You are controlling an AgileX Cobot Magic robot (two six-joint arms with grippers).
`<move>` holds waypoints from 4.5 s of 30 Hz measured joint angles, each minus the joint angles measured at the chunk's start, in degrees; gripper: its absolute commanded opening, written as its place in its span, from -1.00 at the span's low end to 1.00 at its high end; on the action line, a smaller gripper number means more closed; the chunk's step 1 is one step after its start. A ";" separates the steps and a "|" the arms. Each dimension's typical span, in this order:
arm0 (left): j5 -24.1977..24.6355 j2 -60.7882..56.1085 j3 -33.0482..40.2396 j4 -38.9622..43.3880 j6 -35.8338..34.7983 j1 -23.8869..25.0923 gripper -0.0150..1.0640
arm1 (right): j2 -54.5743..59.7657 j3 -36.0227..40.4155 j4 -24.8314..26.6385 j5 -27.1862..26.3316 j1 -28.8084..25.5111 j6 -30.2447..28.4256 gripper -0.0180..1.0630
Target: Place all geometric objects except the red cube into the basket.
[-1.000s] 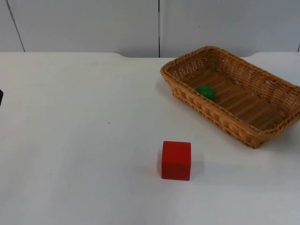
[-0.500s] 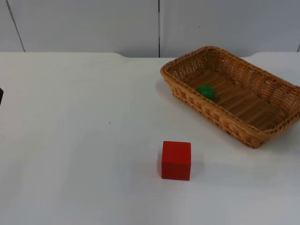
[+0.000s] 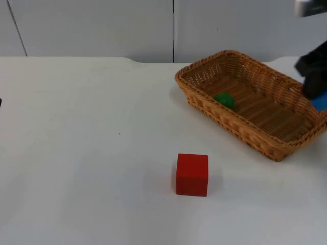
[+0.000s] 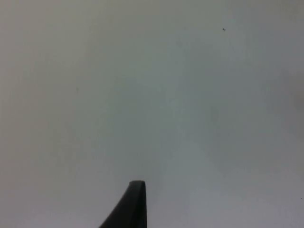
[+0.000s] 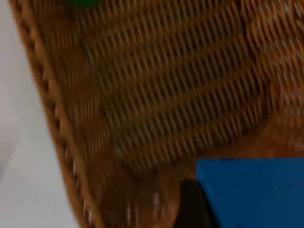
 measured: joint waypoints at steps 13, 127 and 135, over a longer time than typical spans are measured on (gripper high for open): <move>-0.72 0.00 0.00 0.10 0.00 0.00 0.98 | 18.17 -14.72 2.08 -3.54 0.11 -0.40 -0.41; 18.15 -53.31 9.35 4.86 -8.21 0.08 0.98 | -107.29 46.65 4.79 19.26 1.26 -0.65 0.51; 18.15 -53.31 9.35 4.86 -8.35 0.08 0.98 | -107.29 46.65 4.79 19.17 1.26 -0.54 0.51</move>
